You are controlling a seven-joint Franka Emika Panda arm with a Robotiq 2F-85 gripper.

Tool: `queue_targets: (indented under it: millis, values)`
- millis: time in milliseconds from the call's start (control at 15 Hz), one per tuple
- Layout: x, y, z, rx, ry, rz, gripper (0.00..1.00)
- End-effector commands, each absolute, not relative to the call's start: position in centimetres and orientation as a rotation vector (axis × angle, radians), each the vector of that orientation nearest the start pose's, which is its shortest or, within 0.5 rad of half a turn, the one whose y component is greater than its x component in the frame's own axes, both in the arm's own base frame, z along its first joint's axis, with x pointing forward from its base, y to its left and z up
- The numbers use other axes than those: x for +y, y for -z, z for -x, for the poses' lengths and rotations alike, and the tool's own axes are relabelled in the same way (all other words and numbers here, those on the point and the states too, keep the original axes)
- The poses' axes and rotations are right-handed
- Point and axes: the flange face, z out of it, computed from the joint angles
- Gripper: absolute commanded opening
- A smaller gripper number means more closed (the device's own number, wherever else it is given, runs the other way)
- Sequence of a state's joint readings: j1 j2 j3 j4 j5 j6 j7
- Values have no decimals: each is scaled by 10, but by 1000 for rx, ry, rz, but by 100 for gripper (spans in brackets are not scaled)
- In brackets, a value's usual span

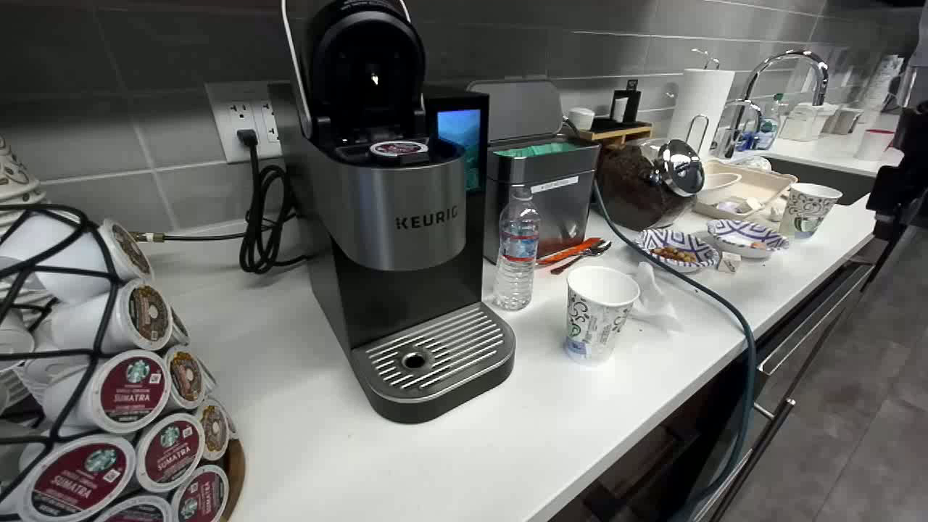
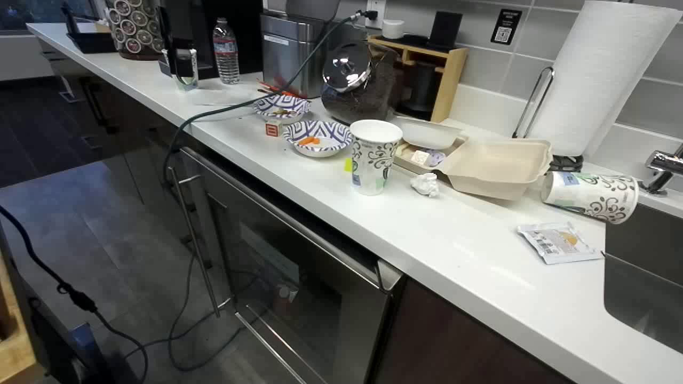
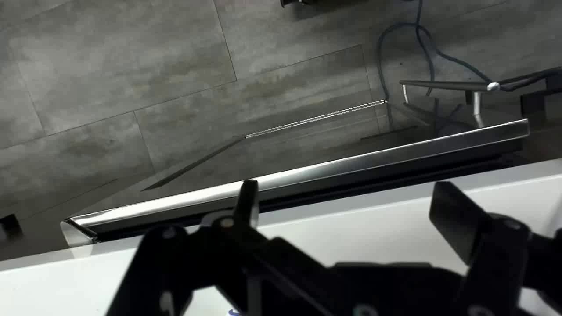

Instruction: Remove the white object from the coffee machine

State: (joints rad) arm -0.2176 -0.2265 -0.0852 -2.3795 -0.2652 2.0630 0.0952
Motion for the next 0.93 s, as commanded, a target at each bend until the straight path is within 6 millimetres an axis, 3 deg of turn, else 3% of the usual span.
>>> queue_targets:
  millis: [0,67,200,400,733,867]
  values:
    - [-149,-404,-430,430,-185,3307,100]
    - [-149,-404,-430,430,-185,3307,100]
    - [-133,-425,-450,395,-79,3361,100]
    - [-93,-484,-486,246,192,3440,100]
    - [1,-588,-537,-114,637,3448,100]
    - [49,-615,-545,-264,786,3356,100]
